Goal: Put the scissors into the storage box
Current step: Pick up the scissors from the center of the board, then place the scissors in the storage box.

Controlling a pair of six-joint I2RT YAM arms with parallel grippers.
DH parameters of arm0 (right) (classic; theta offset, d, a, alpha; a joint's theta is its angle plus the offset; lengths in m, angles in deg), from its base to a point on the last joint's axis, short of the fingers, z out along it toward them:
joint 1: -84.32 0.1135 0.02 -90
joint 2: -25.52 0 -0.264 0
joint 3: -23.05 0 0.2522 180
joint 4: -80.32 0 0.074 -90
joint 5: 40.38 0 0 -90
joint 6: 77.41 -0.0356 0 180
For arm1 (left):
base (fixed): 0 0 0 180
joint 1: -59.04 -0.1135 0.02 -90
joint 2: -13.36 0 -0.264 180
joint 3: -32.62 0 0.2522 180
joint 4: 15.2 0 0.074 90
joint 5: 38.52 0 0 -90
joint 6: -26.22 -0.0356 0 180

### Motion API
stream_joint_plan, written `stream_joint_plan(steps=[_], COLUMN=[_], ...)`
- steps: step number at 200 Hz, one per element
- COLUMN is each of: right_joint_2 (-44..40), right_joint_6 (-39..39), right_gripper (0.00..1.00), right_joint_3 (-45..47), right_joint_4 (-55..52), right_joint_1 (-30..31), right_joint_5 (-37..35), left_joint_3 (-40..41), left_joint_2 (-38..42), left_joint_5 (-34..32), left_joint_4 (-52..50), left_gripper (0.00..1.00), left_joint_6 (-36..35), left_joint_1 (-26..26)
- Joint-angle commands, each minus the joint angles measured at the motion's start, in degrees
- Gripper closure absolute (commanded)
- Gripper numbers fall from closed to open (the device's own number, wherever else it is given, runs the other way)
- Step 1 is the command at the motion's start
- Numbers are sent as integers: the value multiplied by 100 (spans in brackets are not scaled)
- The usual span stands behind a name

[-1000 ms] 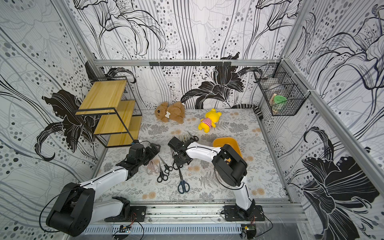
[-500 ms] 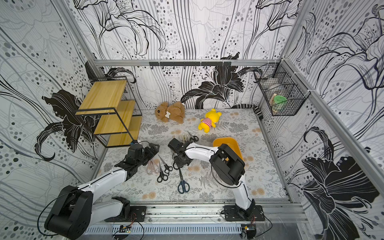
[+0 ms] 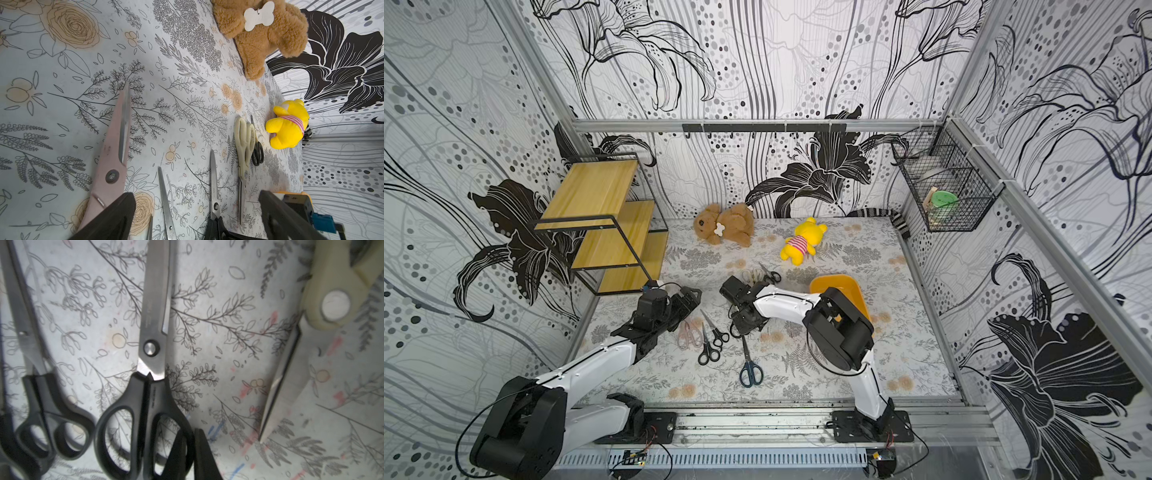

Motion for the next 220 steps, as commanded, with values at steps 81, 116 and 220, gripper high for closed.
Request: stream_joint_plan(steps=[81, 116, 220], right_joint_2=[-1715, -2609, -4370], right_joint_6=[-202, -119, 328], right_gripper=[100, 100, 100], right_joint_3=[267, 955, 2649], right_joint_4=[-278, -557, -1175], right_joint_1=[-707, -1396, -3263], right_joint_5=[-335, -549, -631], left_joint_3=[-527, -721, -1632], left_joint_2=[-245, -430, -1412], left_joint_5=[560, 737, 597], left_joint_4=[270, 268, 67], left_gripper=[3, 2, 2], left_joint_6=[278, 211, -99], left_joint_1=[-24, 101, 1271])
